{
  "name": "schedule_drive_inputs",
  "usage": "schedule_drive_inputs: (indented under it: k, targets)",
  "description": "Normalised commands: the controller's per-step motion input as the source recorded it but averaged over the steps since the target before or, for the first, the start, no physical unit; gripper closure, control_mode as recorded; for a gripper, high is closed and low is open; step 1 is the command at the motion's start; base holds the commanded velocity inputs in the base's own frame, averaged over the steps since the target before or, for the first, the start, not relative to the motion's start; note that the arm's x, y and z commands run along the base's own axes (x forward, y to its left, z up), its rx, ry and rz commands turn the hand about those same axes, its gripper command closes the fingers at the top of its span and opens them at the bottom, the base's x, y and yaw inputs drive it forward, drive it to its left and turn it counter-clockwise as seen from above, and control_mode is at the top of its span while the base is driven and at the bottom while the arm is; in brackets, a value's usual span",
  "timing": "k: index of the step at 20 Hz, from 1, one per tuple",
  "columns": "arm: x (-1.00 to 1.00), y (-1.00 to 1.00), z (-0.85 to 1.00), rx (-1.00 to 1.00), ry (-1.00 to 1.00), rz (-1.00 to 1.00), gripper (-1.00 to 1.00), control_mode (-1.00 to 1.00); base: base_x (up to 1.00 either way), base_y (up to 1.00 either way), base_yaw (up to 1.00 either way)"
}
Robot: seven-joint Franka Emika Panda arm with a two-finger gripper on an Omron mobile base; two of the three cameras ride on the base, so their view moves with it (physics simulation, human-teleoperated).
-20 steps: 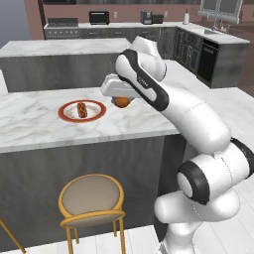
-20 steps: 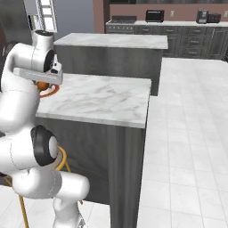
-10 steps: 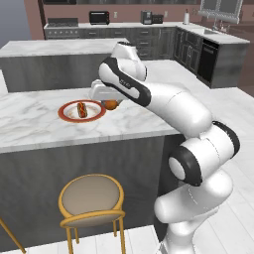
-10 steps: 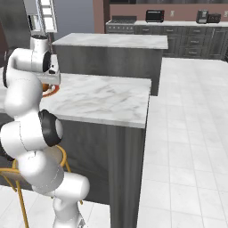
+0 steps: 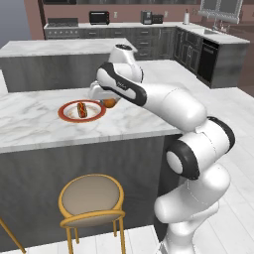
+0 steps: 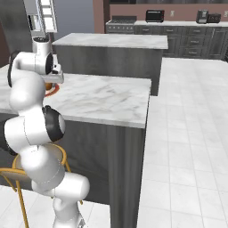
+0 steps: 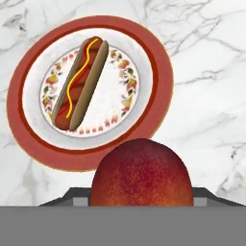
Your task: Pick up the peach and mango from the fridge and place one fruit on each plate on the dining counter.
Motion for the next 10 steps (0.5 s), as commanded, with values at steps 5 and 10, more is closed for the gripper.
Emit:
schedule_drive_inputs:
  k: [5, 10]
  targets:
    - [0.12, 0.07, -0.10, 0.00, -0.15, 0.00, 1.00, -1.00, 0.00, 0.00, 0.00]
    - [0.01, 0.10, -0.26, 0.00, -0.03, 0.00, 1.00, -1.00, 0.00, 0.00, 0.00]
